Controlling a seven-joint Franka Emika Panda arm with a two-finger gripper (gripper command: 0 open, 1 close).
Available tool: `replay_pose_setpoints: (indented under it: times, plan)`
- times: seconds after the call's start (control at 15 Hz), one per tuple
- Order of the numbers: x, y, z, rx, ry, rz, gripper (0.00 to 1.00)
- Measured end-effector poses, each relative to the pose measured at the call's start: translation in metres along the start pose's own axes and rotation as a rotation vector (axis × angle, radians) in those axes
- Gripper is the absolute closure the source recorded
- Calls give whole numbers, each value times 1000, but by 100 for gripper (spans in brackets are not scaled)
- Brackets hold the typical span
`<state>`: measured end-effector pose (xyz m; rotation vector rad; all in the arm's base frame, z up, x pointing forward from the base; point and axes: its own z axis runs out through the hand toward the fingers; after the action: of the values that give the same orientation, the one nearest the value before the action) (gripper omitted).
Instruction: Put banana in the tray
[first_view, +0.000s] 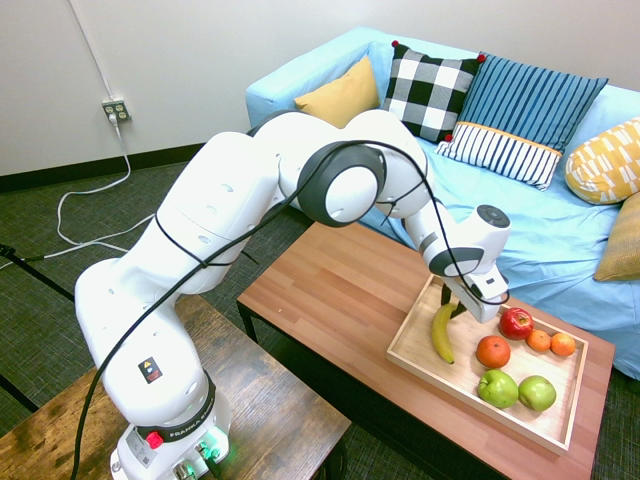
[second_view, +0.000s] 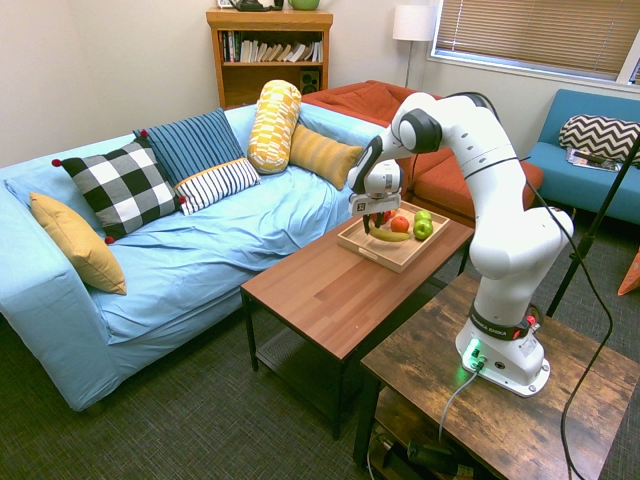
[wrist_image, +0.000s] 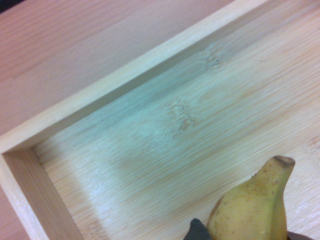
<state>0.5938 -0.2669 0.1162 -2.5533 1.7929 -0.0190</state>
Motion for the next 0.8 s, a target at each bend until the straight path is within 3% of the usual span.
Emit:
replay_pose_setpoints:
  times: [0.2, 0.27, 0.8]
  plan:
    - [2, 2, 17, 0, -7, 1, 100]
    - [4, 4, 19, 1, -8, 0, 0]
    - [11, 11, 16, 21, -18, -14, 0]
